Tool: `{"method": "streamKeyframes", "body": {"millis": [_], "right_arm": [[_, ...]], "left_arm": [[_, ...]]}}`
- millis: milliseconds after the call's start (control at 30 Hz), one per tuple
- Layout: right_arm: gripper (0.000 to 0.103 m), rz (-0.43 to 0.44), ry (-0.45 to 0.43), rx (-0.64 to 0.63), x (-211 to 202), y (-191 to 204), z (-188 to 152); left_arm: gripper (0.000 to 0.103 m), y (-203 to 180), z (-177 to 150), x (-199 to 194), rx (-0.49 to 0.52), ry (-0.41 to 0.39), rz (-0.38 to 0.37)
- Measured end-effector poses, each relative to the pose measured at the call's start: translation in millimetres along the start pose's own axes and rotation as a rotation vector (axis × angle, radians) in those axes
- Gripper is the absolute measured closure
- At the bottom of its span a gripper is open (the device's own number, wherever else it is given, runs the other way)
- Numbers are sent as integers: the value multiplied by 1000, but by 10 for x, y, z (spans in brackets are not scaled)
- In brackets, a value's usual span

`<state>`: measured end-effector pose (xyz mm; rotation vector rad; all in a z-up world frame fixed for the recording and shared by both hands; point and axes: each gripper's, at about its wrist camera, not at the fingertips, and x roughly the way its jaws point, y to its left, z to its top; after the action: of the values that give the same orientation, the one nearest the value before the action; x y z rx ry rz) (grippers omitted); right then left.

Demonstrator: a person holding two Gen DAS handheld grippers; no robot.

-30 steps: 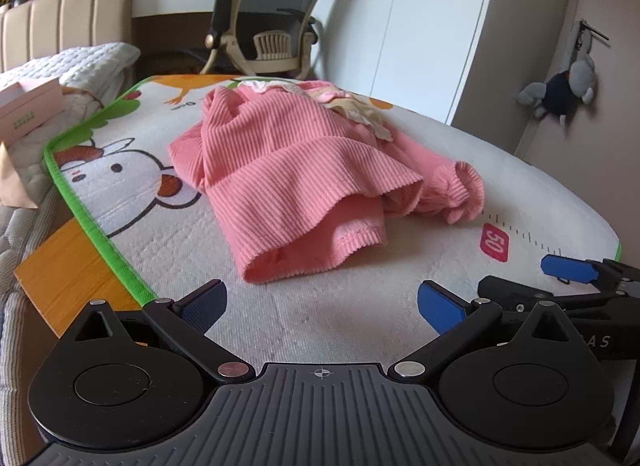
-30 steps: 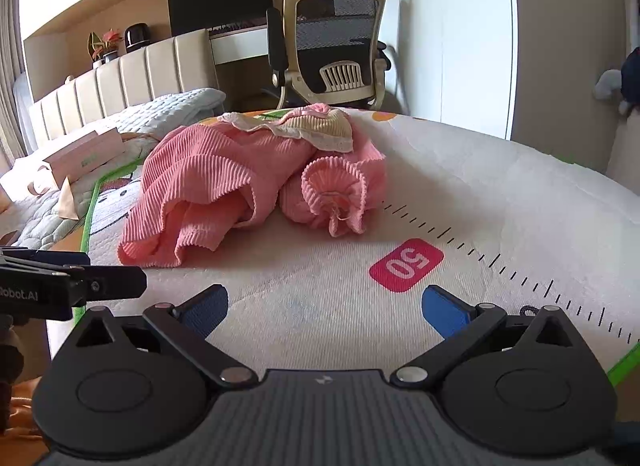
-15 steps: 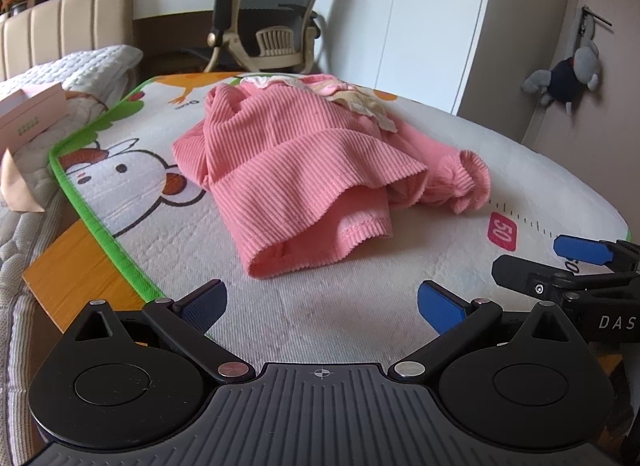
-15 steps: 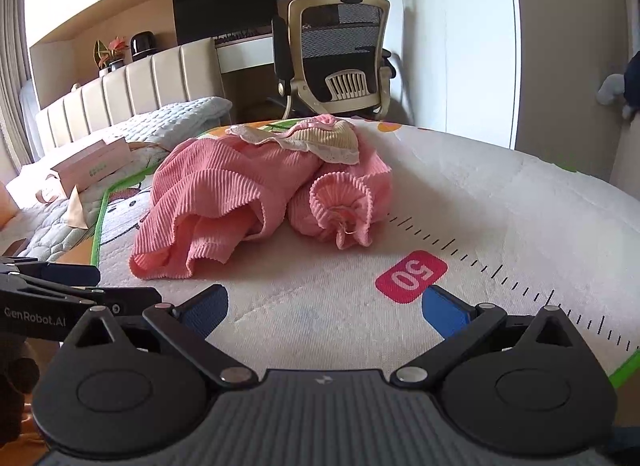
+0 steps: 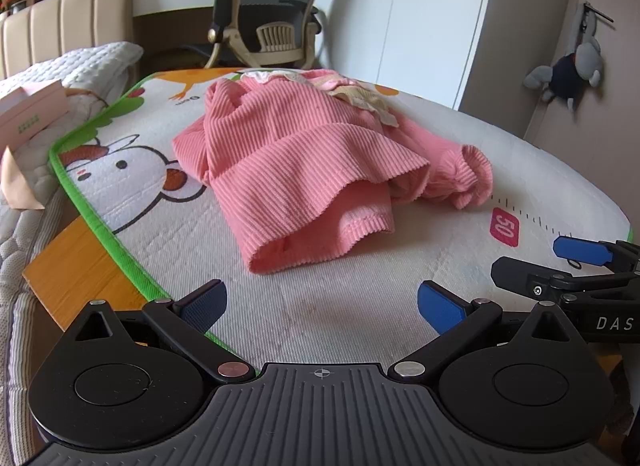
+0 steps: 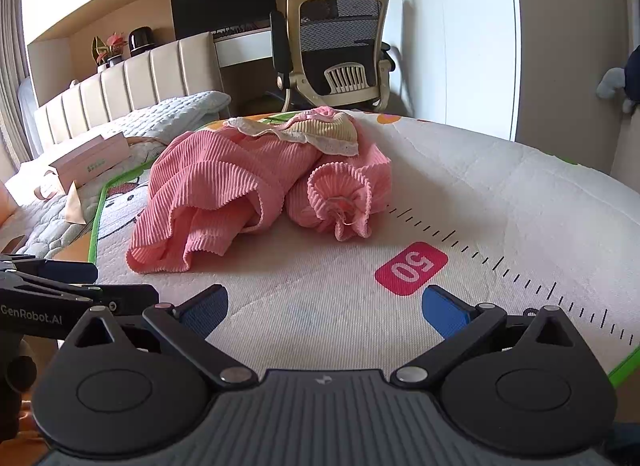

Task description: Fold clothes

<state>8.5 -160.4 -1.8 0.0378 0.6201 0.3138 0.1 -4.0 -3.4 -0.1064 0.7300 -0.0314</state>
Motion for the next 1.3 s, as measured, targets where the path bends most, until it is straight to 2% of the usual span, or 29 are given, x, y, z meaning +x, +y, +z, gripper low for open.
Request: {"method": "streamKeyframes", "body": {"millis": [1300], "right_arm": [[0,-10,29,16,57,-40,-44]], "left_arm": [[0,22,-28,46,-12,38,6]]}}
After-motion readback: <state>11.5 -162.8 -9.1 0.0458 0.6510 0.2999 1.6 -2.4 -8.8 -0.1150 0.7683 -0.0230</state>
